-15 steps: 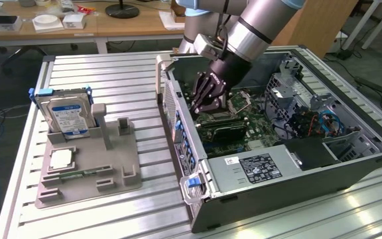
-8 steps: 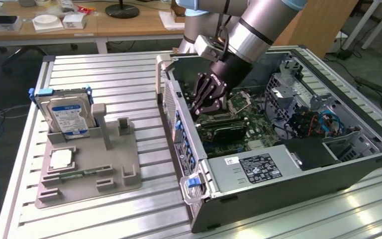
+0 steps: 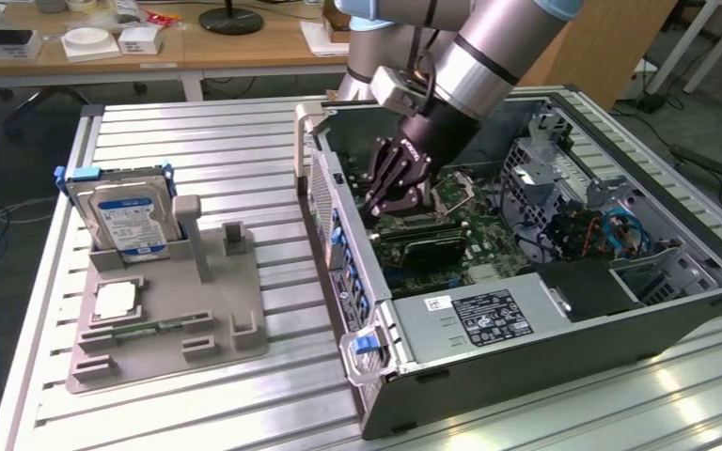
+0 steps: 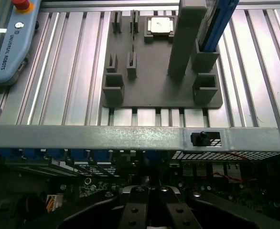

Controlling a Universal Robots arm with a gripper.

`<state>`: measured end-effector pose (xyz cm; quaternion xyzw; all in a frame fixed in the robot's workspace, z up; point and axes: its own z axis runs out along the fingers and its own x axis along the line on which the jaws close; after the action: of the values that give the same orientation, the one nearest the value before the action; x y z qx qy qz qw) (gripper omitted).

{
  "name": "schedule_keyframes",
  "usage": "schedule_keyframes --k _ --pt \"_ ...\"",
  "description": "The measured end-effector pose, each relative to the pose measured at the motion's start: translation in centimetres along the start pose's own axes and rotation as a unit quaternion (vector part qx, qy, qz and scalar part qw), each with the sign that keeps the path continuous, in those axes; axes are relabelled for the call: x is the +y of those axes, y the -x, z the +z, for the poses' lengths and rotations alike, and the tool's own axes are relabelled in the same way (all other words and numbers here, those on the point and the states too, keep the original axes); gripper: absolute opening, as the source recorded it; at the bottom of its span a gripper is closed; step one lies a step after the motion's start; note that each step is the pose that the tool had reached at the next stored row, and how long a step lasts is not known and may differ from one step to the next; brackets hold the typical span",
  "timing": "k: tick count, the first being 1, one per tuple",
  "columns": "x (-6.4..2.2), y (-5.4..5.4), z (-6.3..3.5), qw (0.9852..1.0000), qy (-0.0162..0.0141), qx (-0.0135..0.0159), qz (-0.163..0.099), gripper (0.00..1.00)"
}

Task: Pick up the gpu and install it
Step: 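Press down on the gpu until it lock into place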

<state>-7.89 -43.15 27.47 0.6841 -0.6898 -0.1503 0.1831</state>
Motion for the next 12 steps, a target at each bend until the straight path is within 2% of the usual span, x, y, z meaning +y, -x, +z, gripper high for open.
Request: schedule_keyframes --k 1,2,6,7,12 --pt "-0.06 0.01 -0.03 1.0000 0.0014 0.0000 0.000 0.10" --pt "-0.12 0.01 -0.05 1.0000 0.0041 -0.0001 0.000 0.10" --pt "-0.37 0.01 -0.19 0.9998 0.0184 0.0003 -0.001 0.10" --pt "-0.38 -0.01 -0.20 0.9998 0.0206 0.0004 -0.001 0.10" --pt "-0.42 -0.25 -0.13 0.9998 0.0213 0.0018 -0.004 0.10"
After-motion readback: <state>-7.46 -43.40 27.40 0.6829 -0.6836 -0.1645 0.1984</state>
